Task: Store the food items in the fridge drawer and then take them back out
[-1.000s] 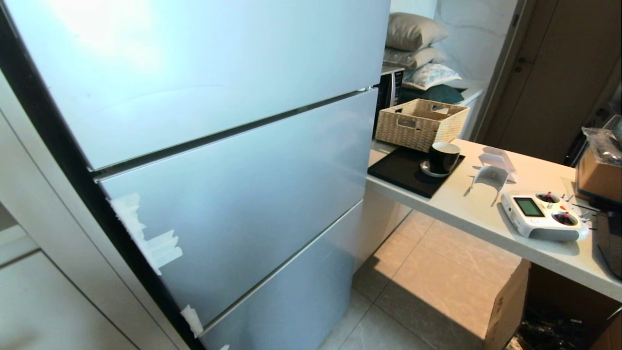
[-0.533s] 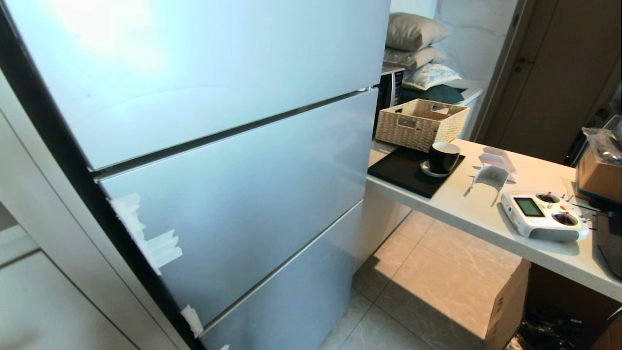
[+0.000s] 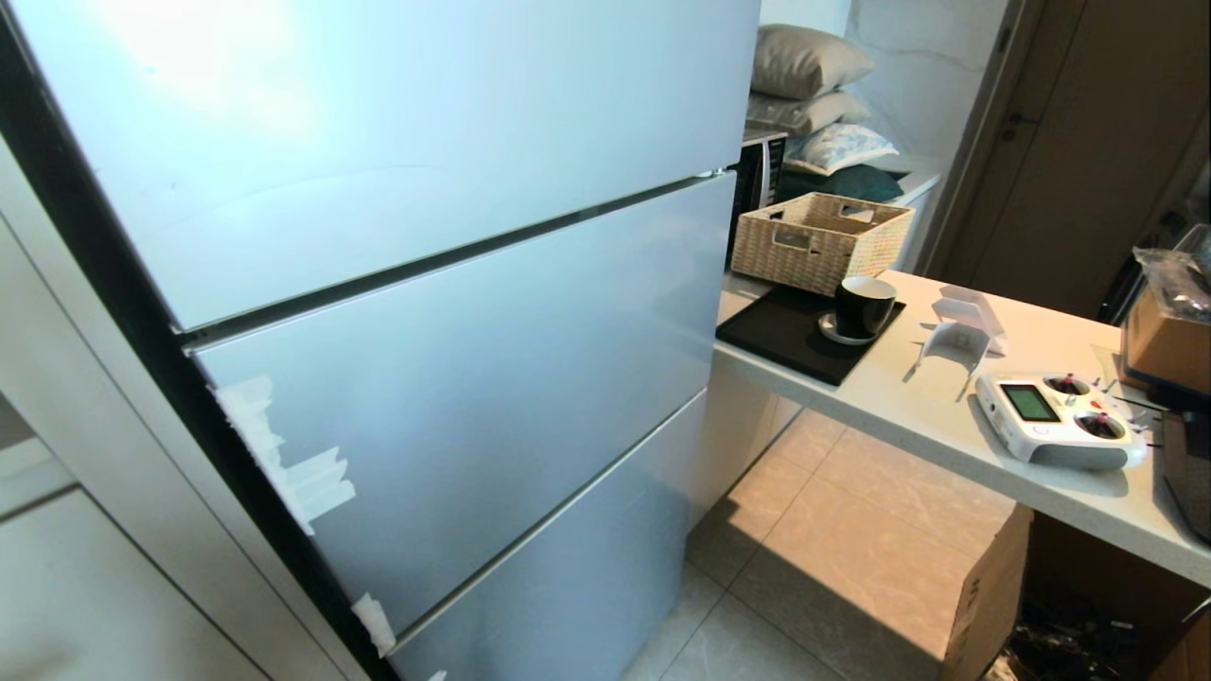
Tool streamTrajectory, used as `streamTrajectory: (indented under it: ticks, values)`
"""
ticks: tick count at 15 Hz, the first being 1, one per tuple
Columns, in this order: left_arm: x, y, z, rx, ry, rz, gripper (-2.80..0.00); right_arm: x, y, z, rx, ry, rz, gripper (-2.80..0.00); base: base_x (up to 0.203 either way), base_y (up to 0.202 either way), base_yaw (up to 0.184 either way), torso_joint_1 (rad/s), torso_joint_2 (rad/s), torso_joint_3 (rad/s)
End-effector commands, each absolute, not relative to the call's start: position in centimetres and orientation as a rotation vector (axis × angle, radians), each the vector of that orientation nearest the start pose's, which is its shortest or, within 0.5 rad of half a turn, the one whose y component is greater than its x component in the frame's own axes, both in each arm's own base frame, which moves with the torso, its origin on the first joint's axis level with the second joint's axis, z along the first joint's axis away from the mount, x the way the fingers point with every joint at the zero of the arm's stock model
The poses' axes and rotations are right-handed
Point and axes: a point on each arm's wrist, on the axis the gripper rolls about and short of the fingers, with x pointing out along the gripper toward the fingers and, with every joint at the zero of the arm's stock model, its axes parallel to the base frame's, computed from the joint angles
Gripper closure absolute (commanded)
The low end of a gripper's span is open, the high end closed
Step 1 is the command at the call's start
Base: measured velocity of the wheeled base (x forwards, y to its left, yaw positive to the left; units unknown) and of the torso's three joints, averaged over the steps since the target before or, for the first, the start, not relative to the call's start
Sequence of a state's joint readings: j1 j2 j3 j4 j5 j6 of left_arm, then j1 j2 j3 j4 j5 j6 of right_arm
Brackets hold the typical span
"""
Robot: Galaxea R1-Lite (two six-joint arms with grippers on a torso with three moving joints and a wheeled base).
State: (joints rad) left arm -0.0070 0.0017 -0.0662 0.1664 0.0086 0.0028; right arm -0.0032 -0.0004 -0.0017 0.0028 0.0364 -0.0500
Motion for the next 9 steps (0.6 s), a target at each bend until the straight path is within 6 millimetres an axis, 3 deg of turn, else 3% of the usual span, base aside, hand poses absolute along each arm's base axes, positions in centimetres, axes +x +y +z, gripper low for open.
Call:
streamTrajectory:
  ticks: [1, 5, 9]
  values:
    - [-2.8, 0.0, 7.6, 0.001, 0.102, 0.004, 0.00, -2.3, 0.1, 7.6, -0.051, 0.001, 0.034, 0.00, 0.000, 0.000, 0.000, 0.000, 0.00, 0.000]
    - [-3.7, 0.1, 13.8, -0.036, -0.062, 0.017, 0.00, -2.3, 0.1, 7.6, -0.051, 0.001, 0.034, 0.00, 0.000, 0.000, 0.000, 0.000, 0.00, 0.000]
    - [0.7, 0.0, 16.4, -0.091, 0.119, 0.012, 0.00, -2.3, 0.1, 7.6, -0.051, 0.001, 0.034, 0.00, 0.000, 0.000, 0.000, 0.000, 0.00, 0.000]
